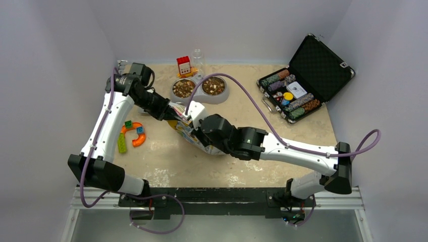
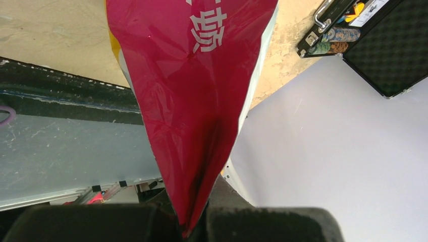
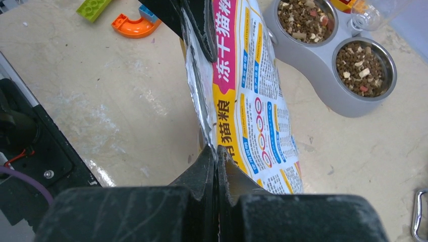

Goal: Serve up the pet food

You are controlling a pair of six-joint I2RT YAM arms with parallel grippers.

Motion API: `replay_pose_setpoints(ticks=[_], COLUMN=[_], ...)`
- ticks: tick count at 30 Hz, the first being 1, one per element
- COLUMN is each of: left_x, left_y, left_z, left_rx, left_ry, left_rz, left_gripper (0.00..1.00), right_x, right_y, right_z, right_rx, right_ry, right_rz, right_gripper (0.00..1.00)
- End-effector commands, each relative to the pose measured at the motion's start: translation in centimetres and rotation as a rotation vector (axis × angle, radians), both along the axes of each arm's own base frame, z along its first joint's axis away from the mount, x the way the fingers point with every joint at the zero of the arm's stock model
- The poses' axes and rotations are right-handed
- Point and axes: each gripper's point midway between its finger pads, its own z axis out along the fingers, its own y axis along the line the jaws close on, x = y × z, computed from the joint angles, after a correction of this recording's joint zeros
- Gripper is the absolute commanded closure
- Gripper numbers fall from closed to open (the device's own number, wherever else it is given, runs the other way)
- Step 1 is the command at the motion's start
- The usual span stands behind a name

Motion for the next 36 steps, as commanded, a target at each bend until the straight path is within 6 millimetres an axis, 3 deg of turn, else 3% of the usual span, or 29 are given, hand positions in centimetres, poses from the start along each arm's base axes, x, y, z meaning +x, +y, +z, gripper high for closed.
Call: replay_pose_setpoints(ticks=[1, 7, 11, 15, 18, 23, 25, 26, 29, 31, 33, 36], left_x=[7.0, 7.2, 7.2, 7.1, 6.7, 5.8, 5.5, 5.3, 4.8, 4.4, 3.8, 3.2], left_y=[6.1, 6.2, 6.1, 6.0, 5.7, 5.3, 5.1, 5.1, 5.2, 5.4, 5.7, 5.9], left_z=[2.3, 2.2, 2.2, 2.0, 2.0, 1.7, 1.6, 1.5, 1.1, 1.0, 0.9, 1.1], left_rx=[0.174, 0.157, 0.145, 0.14, 0.121, 0.081, 0.061, 0.055, 0.06, 0.072, 0.091, 0.104], left_ry=[-0.293, -0.275, -0.268, -0.257, -0.243, -0.235, -0.236, -0.238, -0.245, -0.253, -0.253, -0.267], left_rz=[0.203, 0.217, 0.227, 0.228, 0.233, 0.268, 0.28, 0.285, 0.291, 0.288, 0.285, 0.278], left_gripper=[1.0, 1.0, 1.0, 1.0, 1.0, 1.0, 1.0, 0.96, 0.6, 0.45, 0.34, 0.26], right_x=[-3.5, -4.8, -5.1, -5.7, -6.1, -8.1, -8.5, -8.5, -8.5, -8.6, -8.7, -9.0], right_y=[-8.1, -13.6, -17.6, -19.3, -18.6, -14.4, -12.8, -12.1, -10.3, -9.7, -9.5, -9.8], right_z=[-4.1, -5.8, -5.3, -4.2, -2.8, 0.3, 1.3, 1.6, 2.9, 3.8, 4.5, 5.2], right_rx=[-0.253, -0.289, -0.28, -0.219, -0.148, -0.064, -0.039, -0.027, 0.022, 0.048, 0.073, 0.103], right_ry=[0.093, 0.113, 0.102, 0.094, 0.069, 0.122, 0.142, 0.143, 0.134, 0.131, 0.129, 0.124], right_rz=[-0.062, -0.19, -0.269, -0.252, -0.171, 0.02, 0.056, 0.07, 0.098, 0.116, 0.129, 0.146], right_gripper=[1.0, 1.0, 1.0, 1.0, 1.0, 1.0, 0.93, 0.89, 0.81, 0.76, 0.71, 0.6])
